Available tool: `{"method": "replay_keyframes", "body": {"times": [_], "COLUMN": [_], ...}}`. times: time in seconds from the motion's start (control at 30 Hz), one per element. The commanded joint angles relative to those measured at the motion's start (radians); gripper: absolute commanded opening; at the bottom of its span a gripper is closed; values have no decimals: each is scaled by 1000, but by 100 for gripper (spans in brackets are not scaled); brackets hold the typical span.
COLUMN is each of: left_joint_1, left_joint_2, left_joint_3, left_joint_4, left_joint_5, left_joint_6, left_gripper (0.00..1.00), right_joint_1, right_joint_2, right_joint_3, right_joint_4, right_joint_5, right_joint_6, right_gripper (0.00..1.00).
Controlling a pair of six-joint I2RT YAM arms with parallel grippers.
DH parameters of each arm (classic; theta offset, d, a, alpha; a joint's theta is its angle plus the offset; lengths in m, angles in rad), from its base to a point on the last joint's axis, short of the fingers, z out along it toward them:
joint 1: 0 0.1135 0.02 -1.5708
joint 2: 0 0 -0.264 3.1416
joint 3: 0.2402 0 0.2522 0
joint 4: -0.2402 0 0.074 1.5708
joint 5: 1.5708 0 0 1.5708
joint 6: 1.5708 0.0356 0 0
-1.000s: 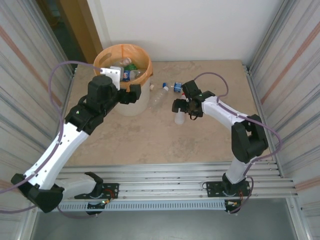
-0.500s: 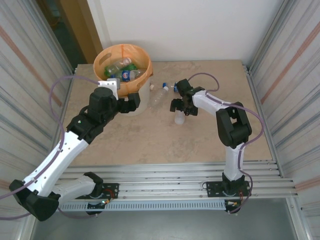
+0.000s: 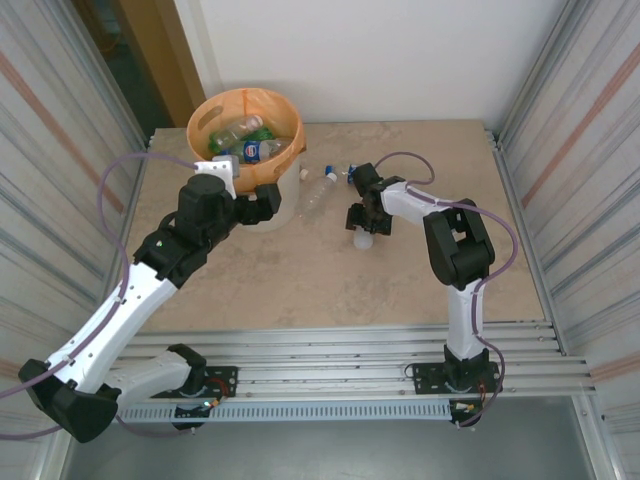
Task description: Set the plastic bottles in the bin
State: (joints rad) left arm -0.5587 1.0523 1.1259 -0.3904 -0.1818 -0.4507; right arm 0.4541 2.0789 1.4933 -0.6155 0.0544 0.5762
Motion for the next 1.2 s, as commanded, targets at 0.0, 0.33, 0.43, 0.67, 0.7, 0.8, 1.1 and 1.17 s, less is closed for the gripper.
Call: {"method": "replay_keyframes", "body": {"times": [0.0, 0.33, 0.43, 0.67, 0.7, 0.8, 1.1, 1.17], "left_joint_1": [-2, 0, 0, 1, 1, -1, -38, -46], "left_joint_2": [-14, -5, -2, 5, 10, 32, 142, 167], "left_joint_3": [-12, -7, -2, 17, 22, 38, 122, 138], "left_joint_4": [27, 31, 32, 68, 81, 126, 231, 247], "left_joint_5": [4, 13, 18, 76, 97, 173, 375, 397], "left_joint_6": [-21, -41, -54, -74, -79, -97, -120, -124], "left_gripper": [99, 99, 99, 99, 99, 99, 98, 98], "right_joint_1": [0, 18, 27, 74, 88, 128, 238, 257], "right_joint_2": [4, -168, -258, -481, -516, -615, -813, -829], "right_joint_3": [-9, -156, -208, -281, -288, -325, -416, -417], "right_joint_4": [-17, -5, 3, 55, 76, 159, 422, 453], "right_joint_5": [-12, -21, -30, -57, -60, -70, -135, -148], "right_joint_6": [-18, -19, -15, -39, -53, -95, -235, -256], "right_gripper": [65, 40, 37, 37, 37, 36, 37, 36]}}
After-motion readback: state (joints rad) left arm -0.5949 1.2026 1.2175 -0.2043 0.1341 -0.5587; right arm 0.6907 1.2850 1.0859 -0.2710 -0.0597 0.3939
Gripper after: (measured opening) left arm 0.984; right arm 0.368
